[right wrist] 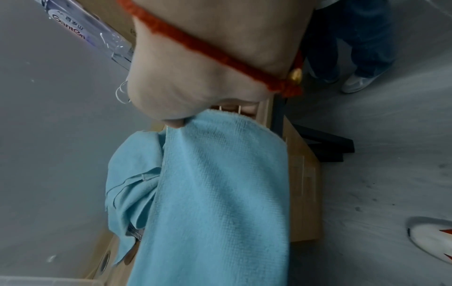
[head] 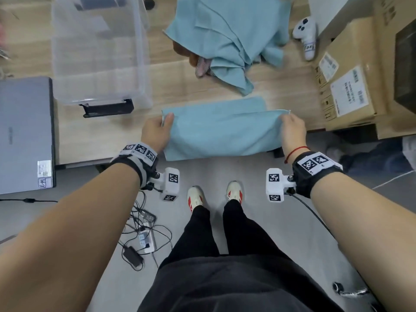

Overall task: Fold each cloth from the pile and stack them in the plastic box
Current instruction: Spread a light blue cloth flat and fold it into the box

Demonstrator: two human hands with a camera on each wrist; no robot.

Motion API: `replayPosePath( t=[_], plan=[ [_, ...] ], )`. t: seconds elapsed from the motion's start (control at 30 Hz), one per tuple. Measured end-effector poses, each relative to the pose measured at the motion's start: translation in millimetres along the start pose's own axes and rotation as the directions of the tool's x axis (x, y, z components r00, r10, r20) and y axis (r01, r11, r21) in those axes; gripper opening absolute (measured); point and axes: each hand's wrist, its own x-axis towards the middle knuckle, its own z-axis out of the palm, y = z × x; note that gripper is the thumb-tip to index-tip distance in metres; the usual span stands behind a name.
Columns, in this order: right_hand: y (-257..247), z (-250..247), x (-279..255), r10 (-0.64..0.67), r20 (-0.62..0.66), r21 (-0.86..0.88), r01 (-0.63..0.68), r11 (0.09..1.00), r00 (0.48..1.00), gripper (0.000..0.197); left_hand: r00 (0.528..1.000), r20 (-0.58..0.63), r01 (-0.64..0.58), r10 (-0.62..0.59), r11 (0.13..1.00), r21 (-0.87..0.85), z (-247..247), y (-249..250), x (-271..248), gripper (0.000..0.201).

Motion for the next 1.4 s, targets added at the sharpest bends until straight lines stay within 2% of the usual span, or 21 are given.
replayPosePath(
  t=[0.2,0.4,0.57,0.67,0.8,0.9,1.07,1.13,1.2,1.3,1.33,1.4],
  plan=[
    [-21,25,33,-0.055,0.153,-0.201,0.086,0.976,0.987,0.031,0.997,0.003,0.078,-0.078,0.997,0.029,10,-7,28,0.048],
    [-20,51,64,-0.079,0.196,-0.398,0.153,0.904,0.977,0.029,0.99,-0.015,0.144,-0.144,0.987,0.072,20,-13,43,0.033],
    [-20,58,81,-0.053,0.173,-0.5,0.134,0.855,0.984,0.025,0.985,-0.043,0.173,-0.169,0.972,0.161,23,-19,52,0.028],
    [-17,60,89,-0.023,0.157,-0.51,0.101,0.854,0.987,0.032,0.981,-0.067,0.189,-0.18,0.965,0.18,26,-27,59,0.033],
    [-12,63,95,-0.012,0.123,-0.544,0.078,0.835,0.992,0.029,0.974,-0.077,0.223,-0.212,0.959,0.178,28,-32,65,0.038],
    [-12,62,97,-0.011,0.093,-0.565,0.062,0.823,0.996,0.037,0.97,-0.101,0.237,-0.221,0.951,0.197,30,-33,68,0.045],
    [-11,57,96,0.007,0.081,-0.644,0.047,0.764,0.997,0.037,0.959,-0.152,0.267,-0.24,0.942,0.202,32,-30,72,0.037],
    [-8,55,95,0.013,0.057,-0.635,0.026,0.772,0.998,0.038,0.958,-0.165,0.259,-0.233,0.953,0.156,34,-25,72,0.027],
    [-5,54,92,0.008,0.025,-0.58,0.007,0.815,1.0,0.039,0.962,-0.192,0.222,-0.196,0.967,0.125,40,-19,69,0.039],
    [-4,54,84,-0.157,0.001,-0.531,0.134,0.837,0.988,0.047,0.946,-0.314,0.187,-0.084,0.931,0.314,55,-6,59,0.065],
    [-4,54,80,-0.244,0.007,-0.562,0.205,0.801,0.97,0.048,0.947,-0.318,0.176,-0.053,0.913,0.369,58,2,55,0.069],
    [-5,57,72,-0.402,0.078,-0.63,0.357,0.689,0.912,0.048,0.974,-0.223,0.075,0.027,0.897,0.435,66,17,46,0.07]
  ],
)
